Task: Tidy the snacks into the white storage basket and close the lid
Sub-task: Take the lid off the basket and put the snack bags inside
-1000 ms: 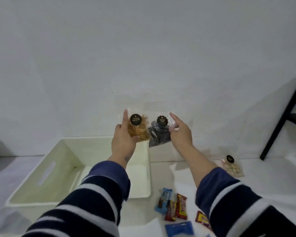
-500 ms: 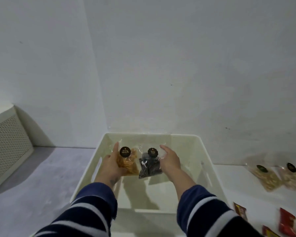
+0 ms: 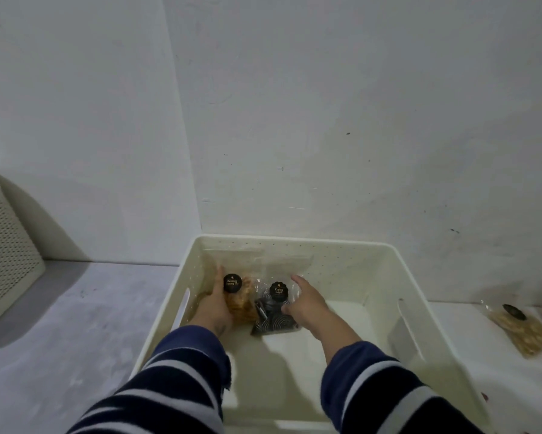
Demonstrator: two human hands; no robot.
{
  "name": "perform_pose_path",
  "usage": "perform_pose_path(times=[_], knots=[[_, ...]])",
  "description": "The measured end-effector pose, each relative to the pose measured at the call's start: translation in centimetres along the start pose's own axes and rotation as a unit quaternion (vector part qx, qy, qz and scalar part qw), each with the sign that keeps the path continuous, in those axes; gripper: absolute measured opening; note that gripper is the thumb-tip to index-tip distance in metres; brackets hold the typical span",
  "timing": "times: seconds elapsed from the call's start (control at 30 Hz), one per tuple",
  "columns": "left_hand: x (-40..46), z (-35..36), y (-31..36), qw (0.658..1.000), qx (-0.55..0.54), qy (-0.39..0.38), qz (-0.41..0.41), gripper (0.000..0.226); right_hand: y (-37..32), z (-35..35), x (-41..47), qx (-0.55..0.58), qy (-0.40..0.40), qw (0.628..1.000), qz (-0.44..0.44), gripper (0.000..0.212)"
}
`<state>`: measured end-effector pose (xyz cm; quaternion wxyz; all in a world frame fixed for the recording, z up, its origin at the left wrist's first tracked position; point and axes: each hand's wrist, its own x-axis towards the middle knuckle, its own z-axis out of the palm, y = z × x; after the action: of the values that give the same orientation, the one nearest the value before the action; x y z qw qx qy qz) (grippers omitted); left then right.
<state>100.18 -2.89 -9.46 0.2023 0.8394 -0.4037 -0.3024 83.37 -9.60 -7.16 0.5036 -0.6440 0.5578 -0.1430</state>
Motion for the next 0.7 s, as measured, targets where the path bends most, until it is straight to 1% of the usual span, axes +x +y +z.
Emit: perform_pose_path(times=[0.1,0.13,0.2,0.27,0.37,0.43,0.57,0.7], knots=[[-1.5,-0.9,1.5,0.999,0.034,-0.016,-0.015,0.086,-1.0,-1.4,-1.6,-0.066,-0.003,0.998,-0.025,0.074],[-2.1,-1.0,2.2,0.998,0.051,-0.019,-0.008,0.076,-1.4,-2.1,-2.3,-0.090,-0.003,0.995,-0.039,0.070],[-3.8,-1.2,3.7,0.994,0.103,-0.024,0.024,0.055,-2.0,-3.8,-4.2,-0.135,0.000,0.988,-0.073,0.059],[-6.1,-1.2,5.8,0.987,0.139,-0.030,0.071,0.046,-2.4,-5.8,-6.2,-0.179,0.008,0.979,-0.101,0.050],[-9.2,-0.6,9.5,0.979,0.153,-0.029,0.130,0.043,-2.4,-9.3,-8.9,-0.226,0.030,0.966,-0.125,0.043],[-10.5,0.6,12.2,0.973,0.154,-0.036,0.166,0.048,-1.7,-12.3,-10.5,-0.235,0.051,0.962,-0.128,0.041],[-13.9,4.0,18.5,0.958,0.166,-0.055,0.229,0.050,1.4,-19.2,-13.5,-0.244,0.094,0.959,-0.108,0.041],[-16.5,8.9,25.4,0.953,0.142,-0.069,0.258,0.049,6.3,-26.3,-14.8,-0.241,0.110,0.961,-0.080,0.039]])
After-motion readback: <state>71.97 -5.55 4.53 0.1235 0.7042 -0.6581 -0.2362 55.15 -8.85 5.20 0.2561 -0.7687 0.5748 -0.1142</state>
